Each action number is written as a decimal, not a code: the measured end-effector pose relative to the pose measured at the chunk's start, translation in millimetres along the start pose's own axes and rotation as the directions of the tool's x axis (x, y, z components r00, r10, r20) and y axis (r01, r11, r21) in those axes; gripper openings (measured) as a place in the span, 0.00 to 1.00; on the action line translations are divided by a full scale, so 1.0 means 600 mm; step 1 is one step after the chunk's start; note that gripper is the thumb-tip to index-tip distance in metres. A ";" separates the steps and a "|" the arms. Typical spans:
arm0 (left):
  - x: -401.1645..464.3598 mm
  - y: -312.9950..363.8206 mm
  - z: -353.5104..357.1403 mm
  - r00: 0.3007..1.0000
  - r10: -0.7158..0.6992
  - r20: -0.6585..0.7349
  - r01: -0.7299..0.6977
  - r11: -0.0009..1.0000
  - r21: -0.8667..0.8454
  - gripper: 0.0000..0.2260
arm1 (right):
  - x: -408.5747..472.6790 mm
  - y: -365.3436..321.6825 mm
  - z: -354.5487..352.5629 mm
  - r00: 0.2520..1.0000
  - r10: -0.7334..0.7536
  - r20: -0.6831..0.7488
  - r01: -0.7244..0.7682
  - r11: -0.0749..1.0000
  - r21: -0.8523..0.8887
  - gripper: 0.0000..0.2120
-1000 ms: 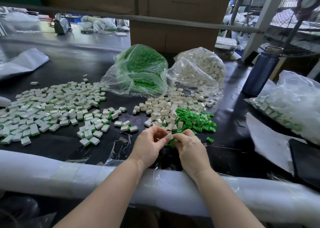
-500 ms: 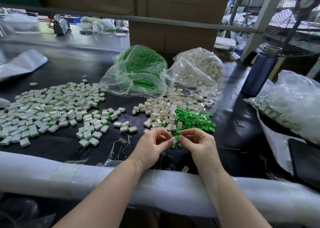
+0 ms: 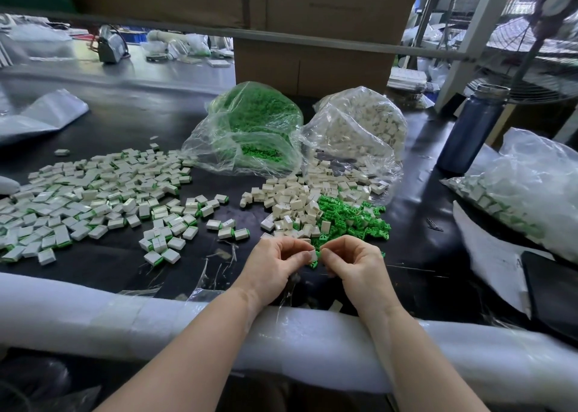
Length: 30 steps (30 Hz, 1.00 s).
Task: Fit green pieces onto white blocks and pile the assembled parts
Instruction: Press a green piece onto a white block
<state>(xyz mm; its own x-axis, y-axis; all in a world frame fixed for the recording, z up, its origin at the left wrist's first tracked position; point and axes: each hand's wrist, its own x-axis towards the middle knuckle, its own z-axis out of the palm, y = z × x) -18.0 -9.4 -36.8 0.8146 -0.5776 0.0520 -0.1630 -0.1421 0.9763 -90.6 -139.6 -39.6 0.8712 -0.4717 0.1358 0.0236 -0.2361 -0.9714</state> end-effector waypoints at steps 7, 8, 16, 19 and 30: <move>0.000 0.000 0.002 1.000 0.007 0.025 -0.009 0.994 0.108 0.05 | -0.002 -0.002 0.002 1.000 -0.001 0.028 0.002 0.999 -0.034 0.09; 0.000 0.000 0.002 1.000 0.002 0.031 -0.005 0.994 0.105 0.05 | -0.002 -0.002 0.002 1.000 0.000 0.025 0.001 0.999 -0.037 0.09; 0.000 -0.004 0.007 0.997 0.054 0.047 -0.059 0.992 0.113 0.08 | 0.000 -0.002 0.000 0.999 0.033 -0.035 -0.031 0.999 0.033 0.08; 0.000 -0.009 0.008 0.995 0.086 0.054 -0.093 0.984 0.150 0.12 | -0.001 -0.003 -0.001 0.997 0.054 -0.048 -0.050 0.995 0.081 0.06; 0.005 -0.006 0.003 0.999 0.025 0.022 -0.027 0.992 0.120 0.05 | -0.001 -0.002 0.003 0.996 0.090 -0.014 -0.088 0.991 0.105 0.07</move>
<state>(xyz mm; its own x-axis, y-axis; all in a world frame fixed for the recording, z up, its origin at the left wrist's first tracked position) -15.7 -12.1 -40.4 0.7978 -0.5986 0.0717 -0.2509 -0.2215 0.9423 -90.5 -137.6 -38.8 0.8631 -0.5025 0.0506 -0.0019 -0.1034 -0.9946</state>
